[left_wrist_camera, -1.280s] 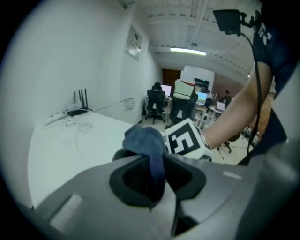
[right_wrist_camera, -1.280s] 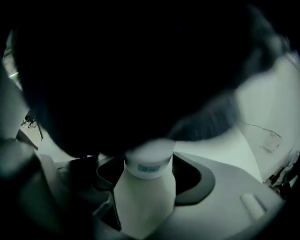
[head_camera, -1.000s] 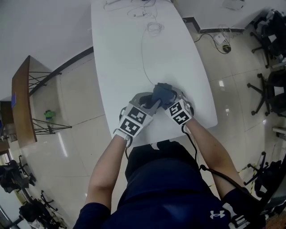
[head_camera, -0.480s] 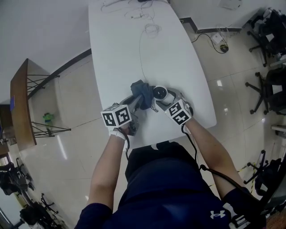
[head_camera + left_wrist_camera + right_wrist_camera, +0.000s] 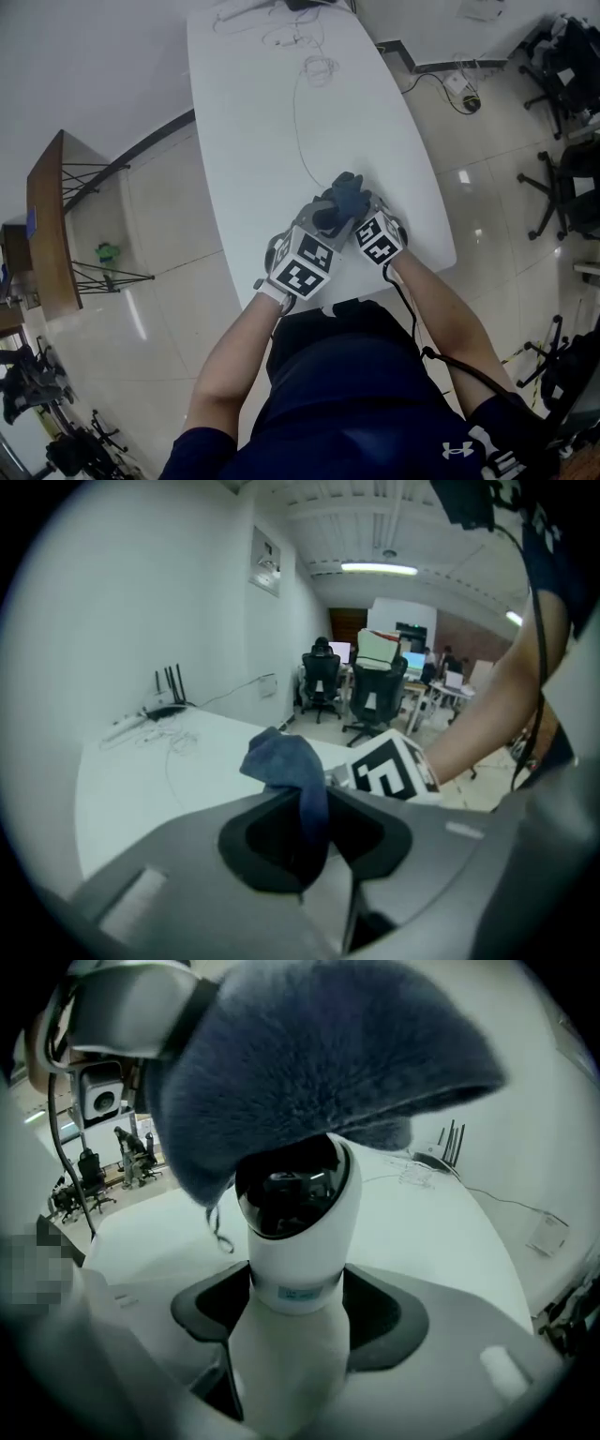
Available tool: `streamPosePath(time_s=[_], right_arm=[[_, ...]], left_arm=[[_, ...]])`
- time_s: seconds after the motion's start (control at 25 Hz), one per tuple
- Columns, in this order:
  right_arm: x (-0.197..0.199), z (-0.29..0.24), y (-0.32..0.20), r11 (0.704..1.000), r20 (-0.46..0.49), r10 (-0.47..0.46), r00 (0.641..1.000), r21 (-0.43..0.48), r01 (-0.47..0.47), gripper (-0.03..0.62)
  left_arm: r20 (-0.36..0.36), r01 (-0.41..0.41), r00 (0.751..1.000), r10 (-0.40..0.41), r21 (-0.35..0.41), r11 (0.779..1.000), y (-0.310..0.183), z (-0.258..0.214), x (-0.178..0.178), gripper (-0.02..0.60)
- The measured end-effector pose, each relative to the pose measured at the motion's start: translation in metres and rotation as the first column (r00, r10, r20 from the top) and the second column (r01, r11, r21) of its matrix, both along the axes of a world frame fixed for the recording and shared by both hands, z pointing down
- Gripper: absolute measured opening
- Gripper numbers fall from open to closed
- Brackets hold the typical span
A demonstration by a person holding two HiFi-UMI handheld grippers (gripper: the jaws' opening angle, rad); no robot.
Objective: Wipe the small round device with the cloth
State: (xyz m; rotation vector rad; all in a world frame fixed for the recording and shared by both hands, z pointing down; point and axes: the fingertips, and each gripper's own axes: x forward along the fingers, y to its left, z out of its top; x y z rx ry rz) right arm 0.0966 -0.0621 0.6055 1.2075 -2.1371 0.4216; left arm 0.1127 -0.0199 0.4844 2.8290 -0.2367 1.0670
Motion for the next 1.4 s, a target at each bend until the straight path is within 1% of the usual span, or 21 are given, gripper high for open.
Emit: streamPosePath(time_s=[0.08,0.16,0.24,0.36,0.44,0.56,0.6,0.64,0.68,0.72,0.76,0.8,0.84,0.92,0.96,1.0,1.04,1.12,1.28,1.32,1.4], right_arm=[[0.001,-0.002,-0.001,1.0,-0.006,0.002,1.0,0.005,-0.002,0.316],[0.001,-0.001,0.001,1.0,-0.006,0.0,1.0,0.002,0.0,0.316],[0.0,0.001,0.001,1.0,-0.006,-0.001,1.0,-0.001,0.001,0.316],[0.0,-0.001,-0.001,1.0,-0.012,0.0,1.0,0.001,0.0,0.316],[-0.002,-0.002,-0.001,1.0,-0.018,-0.002,1.0,0.003,0.002,0.315],[-0.003,-0.001,-0.001,1.0,-0.028,-0.009,1.0,0.001,0.009,0.315],[-0.003,0.0,0.0,1.0,-0.029,-0.011,1.0,-0.001,0.011,0.316],[-0.003,0.0,0.0,1.0,-0.028,-0.012,1.0,-0.003,0.012,0.316],[-0.002,0.001,0.001,1.0,-0.027,-0.012,1.0,-0.004,0.011,0.316],[-0.002,0.002,0.001,1.0,-0.026,-0.009,1.0,-0.005,0.009,0.316],[-0.002,0.002,0.002,1.0,-0.024,-0.005,1.0,-0.005,0.005,0.314],[-0.001,0.002,0.003,1.0,-0.022,0.0,1.0,-0.005,0.0,0.314],[-0.001,0.003,0.003,1.0,-0.021,0.006,1.0,-0.005,-0.006,0.314],[0.0,0.003,0.005,1.0,-0.02,0.018,1.0,-0.007,-0.018,0.314],[0.0,0.004,0.005,1.0,-0.019,0.024,1.0,-0.008,-0.024,0.314],[0.001,0.004,0.006,0.999,-0.019,0.031,0.999,-0.01,-0.031,0.314],[0.001,0.004,0.006,0.999,-0.019,0.039,0.999,-0.012,-0.039,0.314],[0.003,0.005,0.006,0.998,-0.02,0.059,0.998,-0.019,-0.059,0.314],[0.007,0.005,0.005,0.996,-0.031,0.08,0.996,-0.025,-0.081,0.314],[0.008,0.004,0.005,0.996,-0.035,0.082,0.996,-0.026,-0.083,0.314],[0.008,0.004,0.005,0.995,-0.04,0.089,0.995,-0.029,-0.09,0.314]], left_arm=[[0.003,-0.048,0.999,0.048,-0.105,0.993,0.014,0.0,0.004,0.08],[0.029,-0.067,0.997,0.072,-0.162,0.985,0.014,0.001,0.005,0.079],[0.053,-0.052,0.996,0.065,-0.22,0.974,0.004,0.002,0.007,0.08],[0.072,0.01,0.997,0.016,-0.335,0.942,-0.023,0.002,0.012,0.08],[0.064,0.062,0.997,-0.038,-0.431,0.9,-0.045,0.002,0.012,0.08],[0.063,0.17,0.985,-0.163,-0.576,0.8,-0.086,0.007,0.004,0.08],[0.083,0.215,0.975,-0.208,-0.601,0.769,-0.101,0.014,-0.003,0.08],[0.115,0.264,0.962,-0.247,-0.611,0.747,-0.116,0.022,-0.013,0.08],[0.156,0.31,0.949,-0.273,-0.603,0.735,-0.128,0.033,-0.025,0.08],[0.199,0.345,0.938,-0.283,-0.579,0.739,-0.138,0.044,-0.037,0.08],[0.232,0.363,0.932,-0.28,-0.542,0.758,-0.143,0.053,-0.049,0.08],[0.25,0.358,0.931,-0.265,-0.498,0.79,-0.145,0.058,-0.057,0.08],[0.253,0.332,0.938,-0.237,-0.452,0.828,-0.143,0.061,-0.062,0.08],[0.243,0.215,0.961,-0.131,-0.361,0.908,-0.123,0.064,-0.063,0.08],[0.244,0.135,0.968,-0.057,-0.319,0.938,-0.107,0.067,-0.06,0.079],[0.25,0.057,0.968,0.016,-0.282,0.958,-0.091,0.071,-0.056,0.08],[0.256,-0.004,0.964,0.071,-0.253,0.967,-0.077,0.075,-0.051,0.08],[0.236,-0.053,0.965,0.11,-0.236,0.97,-0.061,0.079,-0.039,0.079],[0.126,-0.014,0.991,0.048,-0.252,0.968,-0.069,0.051,-0.029,0.077],[0.105,-0.025,0.993,0.051,-0.234,0.972,-0.072,0.038,-0.026,0.077],[0.065,-0.085,0.993,0.099,-0.188,0.979,-0.073,0.011,-0.017,0.077]])
